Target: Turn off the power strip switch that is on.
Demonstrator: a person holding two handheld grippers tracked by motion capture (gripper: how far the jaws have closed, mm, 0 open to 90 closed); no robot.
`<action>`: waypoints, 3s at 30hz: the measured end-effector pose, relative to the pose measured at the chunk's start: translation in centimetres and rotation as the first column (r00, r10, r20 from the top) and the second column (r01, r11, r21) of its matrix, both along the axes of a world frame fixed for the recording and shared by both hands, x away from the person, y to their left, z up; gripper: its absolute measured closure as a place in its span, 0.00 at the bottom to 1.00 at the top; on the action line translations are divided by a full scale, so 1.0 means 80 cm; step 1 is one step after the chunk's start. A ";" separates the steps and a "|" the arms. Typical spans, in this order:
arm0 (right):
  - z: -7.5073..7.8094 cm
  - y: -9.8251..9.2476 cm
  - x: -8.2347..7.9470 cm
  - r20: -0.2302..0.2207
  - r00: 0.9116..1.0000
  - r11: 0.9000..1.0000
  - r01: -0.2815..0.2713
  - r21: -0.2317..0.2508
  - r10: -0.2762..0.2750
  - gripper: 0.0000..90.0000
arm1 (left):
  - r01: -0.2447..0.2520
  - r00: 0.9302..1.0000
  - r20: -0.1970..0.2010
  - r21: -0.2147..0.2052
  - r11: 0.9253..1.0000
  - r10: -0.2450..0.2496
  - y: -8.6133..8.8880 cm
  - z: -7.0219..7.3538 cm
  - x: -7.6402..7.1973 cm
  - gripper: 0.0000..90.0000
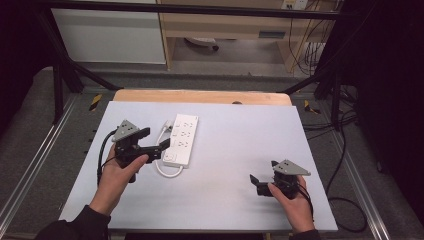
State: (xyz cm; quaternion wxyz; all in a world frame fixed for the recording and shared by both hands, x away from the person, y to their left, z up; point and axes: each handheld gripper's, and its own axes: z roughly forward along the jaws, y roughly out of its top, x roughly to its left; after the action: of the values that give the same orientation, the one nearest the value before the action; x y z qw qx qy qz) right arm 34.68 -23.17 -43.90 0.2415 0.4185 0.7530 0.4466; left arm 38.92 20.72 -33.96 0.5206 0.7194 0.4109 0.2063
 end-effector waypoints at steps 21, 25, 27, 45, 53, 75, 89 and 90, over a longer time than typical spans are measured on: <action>0.000 0.004 0.000 -0.003 1.000 1.000 -0.022 -0.006 0.022 0.06 | -0.067 0.997 0.043 -0.006 0.998 0.067 -0.011 0.004 0.041 0.28; 0.000 0.002 0.000 -0.003 1.000 1.000 -0.020 -0.002 0.020 0.06 | -0.076 0.997 0.032 -0.005 0.997 0.076 -0.012 0.002 0.046 0.31; 0.000 0.002 0.000 -0.004 1.000 1.000 -0.020 -0.002 0.020 0.06 | -0.076 0.996 0.035 0.000 0.997 0.076 -0.012 0.001 0.048 0.34; 0.008 -0.006 0.005 0.044 0.999 1.000 -0.005 0.015 0.004 0.05 | -0.077 0.997 0.012 0.047 0.996 0.077 -0.018 -0.008 0.070 0.69; 0.007 -0.007 0.005 0.033 0.999 1.000 -0.001 0.012 0.001 0.05 | -0.042 0.999 0.006 0.021 0.999 0.042 -0.022 -0.011 0.077 0.88; 0.004 -0.003 0.007 0.018 1.000 1.000 -0.002 0.001 0.002 0.05 | -0.038 0.997 -0.065 0.057 0.998 0.042 -0.028 -0.032 0.102 1.00; 0.003 -0.004 0.007 0.016 1.000 1.000 0.003 0.006 -0.003 0.05 | -0.054 0.992 -0.105 0.084 0.995 0.063 -0.032 -0.047 0.114 1.00; 0.002 -0.004 0.007 0.016 1.000 1.000 0.003 0.005 -0.003 0.05 | -0.052 0.992 -0.108 0.086 0.995 0.061 -0.032 -0.048 0.115 1.00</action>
State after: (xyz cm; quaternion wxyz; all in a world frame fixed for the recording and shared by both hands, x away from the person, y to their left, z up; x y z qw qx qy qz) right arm 35.23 -23.48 -43.70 0.2470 0.4168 0.7493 0.4514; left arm 48.13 18.17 -37.79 0.4607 0.7387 0.4505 0.1979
